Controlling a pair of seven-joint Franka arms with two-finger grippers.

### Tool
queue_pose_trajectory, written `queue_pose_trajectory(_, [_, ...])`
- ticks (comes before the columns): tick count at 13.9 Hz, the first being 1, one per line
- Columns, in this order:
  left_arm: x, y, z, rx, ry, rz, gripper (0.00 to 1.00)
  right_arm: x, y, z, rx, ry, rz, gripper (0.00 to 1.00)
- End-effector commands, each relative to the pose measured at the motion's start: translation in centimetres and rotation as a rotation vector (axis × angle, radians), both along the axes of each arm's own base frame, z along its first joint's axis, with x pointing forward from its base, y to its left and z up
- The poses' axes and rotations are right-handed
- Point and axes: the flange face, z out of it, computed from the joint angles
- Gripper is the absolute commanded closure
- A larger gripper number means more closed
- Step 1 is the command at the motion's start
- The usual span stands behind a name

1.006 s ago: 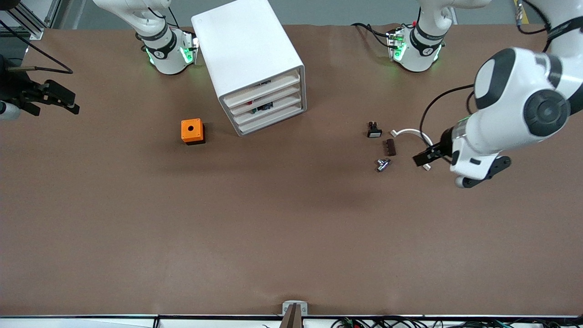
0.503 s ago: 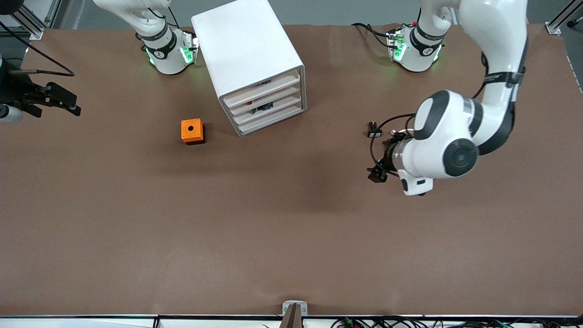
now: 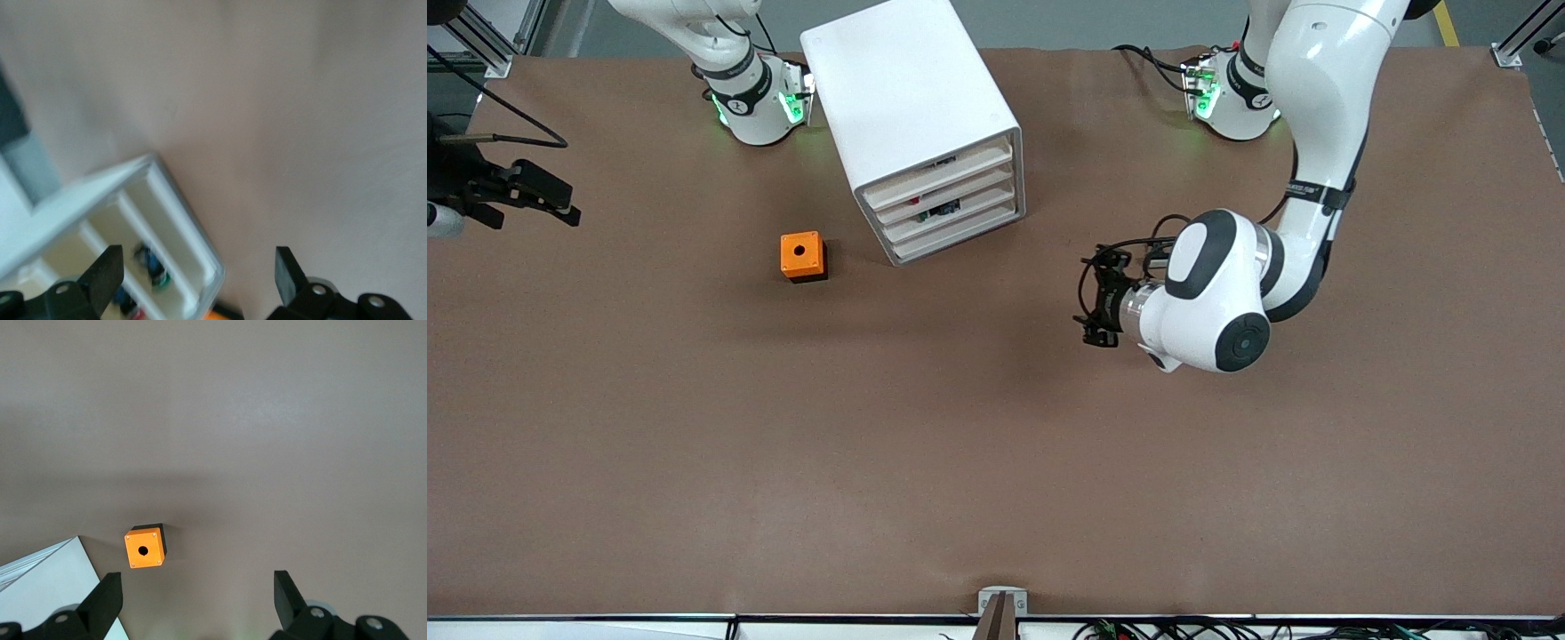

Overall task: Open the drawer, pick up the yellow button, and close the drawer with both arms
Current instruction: 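Move the left gripper to the handle of the white cabinet drawer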

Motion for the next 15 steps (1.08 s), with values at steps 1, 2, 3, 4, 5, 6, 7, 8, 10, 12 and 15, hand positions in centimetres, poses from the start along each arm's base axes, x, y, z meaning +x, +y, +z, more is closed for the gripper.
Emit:
queue_pose_trajectory(1, [-0.8,-3.0,-0.2,-0.032,0.125,0.105,0.0,0.6,-0.7,0.1,-0.004,-0.009,-0.002,0.0])
queue_pose_trajectory(2, [-1.2,-3.8,-0.5,-0.02,0.185,0.158,0.0,0.8,-1.2,-0.2,-0.007,-0.008,-0.008,0.0])
queue_pose_trajectory(3, [-1.4,-4.5,-1.6,0.0,0.266,0.226,0.0,1.2,-1.5,-0.3,-0.009,-0.024,-0.013,0.0])
queue_pose_trajectory(4, [-2.1,-5.7,-1.9,0.025,0.33,0.271,0.0,1.5,-1.8,-0.4,-0.01,-0.038,-0.018,0.0])
queue_pose_trajectory(5, [-3.1,-7.1,-1.8,0.063,0.372,0.297,0.04,2.1,-2.3,-0.7,-0.007,-0.058,-0.029,0.0])
queue_pose_trajectory(6, [-3.5,-7.4,-2.0,0.097,0.41,0.322,0.07,3.3,-2.5,-2.1,-0.012,-0.054,-0.031,0.0])
queue_pose_trajectory(7, [-4.5,-8.5,-1.8,0.107,0.448,0.317,0.12,3.8,-2.6,-2.7,-0.013,-0.049,-0.029,0.0])
queue_pose_trajectory(8, [-5.5,-9.3,-1.6,0.111,0.491,0.294,0.14,3.9,-2.8,-2.6,-0.015,-0.055,-0.023,0.0])
queue_pose_trajectory(10, [-7.6,-10.5,-1.9,0.128,0.571,0.222,0.19,4.1,-3.3,-2.9,-0.023,-0.05,-0.008,0.0])
queue_pose_trajectory(12, [-9.1,-11.8,-2.2,0.122,0.618,0.18,0.24,4.4,-3.9,-3.5,-0.021,-0.044,-0.014,0.0])
queue_pose_trajectory(15, [-11.4,-14.2,-3.5,0.122,0.664,0.147,0.4,5.7,-4.6,-7.0,-0.02,0.018,-0.022,0.0])
